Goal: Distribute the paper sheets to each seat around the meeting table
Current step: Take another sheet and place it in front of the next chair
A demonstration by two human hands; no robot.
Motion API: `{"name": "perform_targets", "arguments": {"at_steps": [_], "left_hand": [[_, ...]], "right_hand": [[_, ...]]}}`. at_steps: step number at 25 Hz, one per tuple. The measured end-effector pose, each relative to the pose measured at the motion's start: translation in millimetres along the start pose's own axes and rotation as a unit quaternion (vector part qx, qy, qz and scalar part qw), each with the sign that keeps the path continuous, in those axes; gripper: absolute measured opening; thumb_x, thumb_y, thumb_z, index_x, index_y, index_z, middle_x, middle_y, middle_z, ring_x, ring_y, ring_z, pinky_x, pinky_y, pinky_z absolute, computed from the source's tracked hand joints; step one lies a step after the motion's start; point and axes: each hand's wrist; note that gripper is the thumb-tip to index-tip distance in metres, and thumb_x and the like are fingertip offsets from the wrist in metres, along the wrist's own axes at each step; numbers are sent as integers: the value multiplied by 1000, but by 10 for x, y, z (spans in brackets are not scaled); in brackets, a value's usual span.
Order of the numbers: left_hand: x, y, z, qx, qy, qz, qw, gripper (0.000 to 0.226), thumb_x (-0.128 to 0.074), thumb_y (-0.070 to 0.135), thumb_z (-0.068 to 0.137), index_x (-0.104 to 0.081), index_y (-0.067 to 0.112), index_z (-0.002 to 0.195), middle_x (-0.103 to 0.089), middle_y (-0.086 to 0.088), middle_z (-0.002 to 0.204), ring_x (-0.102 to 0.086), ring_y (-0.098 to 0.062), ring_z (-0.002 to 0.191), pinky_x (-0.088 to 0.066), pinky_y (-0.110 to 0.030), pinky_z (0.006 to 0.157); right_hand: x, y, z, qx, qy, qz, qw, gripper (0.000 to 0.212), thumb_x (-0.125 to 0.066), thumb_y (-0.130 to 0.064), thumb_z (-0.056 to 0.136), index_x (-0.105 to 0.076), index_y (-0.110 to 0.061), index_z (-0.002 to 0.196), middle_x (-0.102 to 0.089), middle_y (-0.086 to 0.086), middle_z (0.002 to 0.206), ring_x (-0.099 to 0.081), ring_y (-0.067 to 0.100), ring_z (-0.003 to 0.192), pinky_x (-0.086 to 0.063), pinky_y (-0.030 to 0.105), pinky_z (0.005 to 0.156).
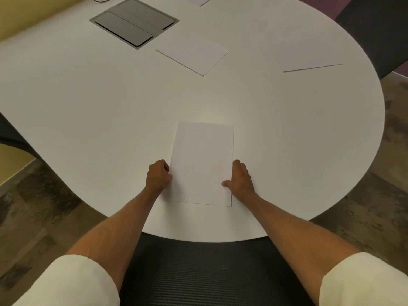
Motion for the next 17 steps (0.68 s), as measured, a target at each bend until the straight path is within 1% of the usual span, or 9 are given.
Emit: {"name": "perform_targets", "arguments": {"at_steps": [3, 5, 6, 8, 10, 11, 13, 15, 17], "left_hand": [[-5, -1, -12, 1, -9, 13, 1000, 21, -59, -2, 70, -58, 3, 90, -59, -10, 90, -57, -30, 80, -52, -40, 71], [-12, -9, -27, -21, -7, 45, 999, 27, -63, 4, 72, -55, 4, 98, -58, -14, 101, -57, -32, 89, -49, -40, 74], [-18, -17, -29, -41, -4, 69, 997, 34, -66, 10, 74, -54, 4, 106, -56, -15, 109, -56, -33, 98, -48, -41, 77], [-22, -32, -26, -89, -10, 120, 989, 58, -71, 25, 77, -47, 8, 126, -47, -14, 130, -47, -33, 119, -46, -43, 89], [-27, -48, -19, -143, -51, 166, 974, 78, -72, 34, 78, -34, 15, 143, -29, -8, 153, -30, -28, 139, -39, -45, 105], [-40, -58, -15, -165, -73, 187, 966, 83, -71, 36, 79, -28, 18, 147, -20, -4, 158, -22, -25, 144, -34, -43, 110], [-77, -94, -11, -181, -102, 216, 954, 85, -69, 37, 81, -23, 19, 150, -12, -1, 161, -14, -21, 147, -27, -41, 116], [-106, -125, -16, -180, -107, 217, 953, 84, -69, 36, 81, -24, 16, 149, -13, -2, 160, -13, -20, 147, -25, -42, 116], [-111, -142, -21, -181, -100, 200, 958, 83, -71, 35, 79, -29, 14, 147, -18, -3, 159, -17, -20, 146, -27, -42, 115]], "right_hand": [[26, 7, -11, -2, -7, -19, 1000, 55, -74, -11, 79, -38, -5, 120, -44, 13, 123, -52, 33, 109, -42, 35, 82], [53, 11, -13, 3, -5, -31, 1000, 57, -74, -14, 79, -38, -5, 122, -43, 13, 125, -50, 32, 112, -43, 35, 82], [70, 11, -11, 13, 1, -39, 999, 59, -75, -16, 79, -38, -6, 125, -42, 12, 128, -47, 31, 115, -43, 36, 84], [100, 16, 9, 46, 0, -64, 997, 70, -75, -21, 79, -35, -7, 135, -38, 11, 138, -39, 27, 127, -42, 37, 94], [112, 21, 33, 74, -46, -87, 992, 85, -73, -26, 81, -23, -8, 148, -23, 10, 154, -22, 24, 143, -30, 37, 112], [110, 26, 36, 80, -75, -98, 989, 90, -72, -26, 82, -17, -11, 151, -13, 7, 160, -12, 21, 147, -22, 37, 117], [82, 46, 44, 87, -109, -121, 983, 92, -70, -25, 84, -10, -14, 153, -2, 2, 162, -1, 18, 150, -13, 36, 121], [54, 61, 54, 89, -120, -141, 979, 92, -70, -23, 85, -9, -14, 153, 2, 1, 163, 2, 18, 150, -11, 37, 121], [47, 58, 66, 89, -122, -146, 978, 92, -70, -21, 85, -9, -15, 153, 3, 0, 163, 3, 18, 150, -12, 37, 121]]}}
Point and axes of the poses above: each hand's wrist, its own z-axis towards the middle knuckle, its own x-axis out of the back of the hand, y = z × x
